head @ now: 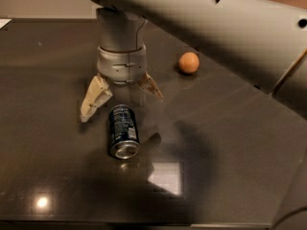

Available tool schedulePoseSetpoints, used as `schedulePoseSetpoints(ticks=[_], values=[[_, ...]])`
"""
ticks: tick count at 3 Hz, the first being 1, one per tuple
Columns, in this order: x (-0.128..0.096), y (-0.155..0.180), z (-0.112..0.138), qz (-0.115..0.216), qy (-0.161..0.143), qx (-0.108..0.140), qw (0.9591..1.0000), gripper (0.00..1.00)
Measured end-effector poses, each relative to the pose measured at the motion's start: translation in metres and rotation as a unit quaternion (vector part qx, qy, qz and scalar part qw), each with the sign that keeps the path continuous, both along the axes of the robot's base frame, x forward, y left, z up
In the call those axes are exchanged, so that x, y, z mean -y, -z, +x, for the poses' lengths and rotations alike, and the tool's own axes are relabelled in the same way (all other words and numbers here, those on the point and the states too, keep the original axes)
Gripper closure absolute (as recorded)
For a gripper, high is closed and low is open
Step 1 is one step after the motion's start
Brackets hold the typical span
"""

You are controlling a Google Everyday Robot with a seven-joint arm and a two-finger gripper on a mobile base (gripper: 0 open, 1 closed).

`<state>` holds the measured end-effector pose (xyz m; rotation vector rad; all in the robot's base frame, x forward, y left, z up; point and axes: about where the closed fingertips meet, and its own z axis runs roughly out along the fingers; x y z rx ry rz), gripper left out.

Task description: Place pepsi can upright

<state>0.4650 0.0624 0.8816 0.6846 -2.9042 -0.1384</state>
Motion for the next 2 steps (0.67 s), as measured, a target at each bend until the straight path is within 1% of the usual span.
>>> schedulePoseSetpoints(ticks=[1,2], values=[[0.0022,0.0122,-0.0031,-0.03,0.018,0.005,0.9994,0.0],[-0.0002,0.0205,-0.0031,-0.048,0.03,0.013,0.9983,0.0]])
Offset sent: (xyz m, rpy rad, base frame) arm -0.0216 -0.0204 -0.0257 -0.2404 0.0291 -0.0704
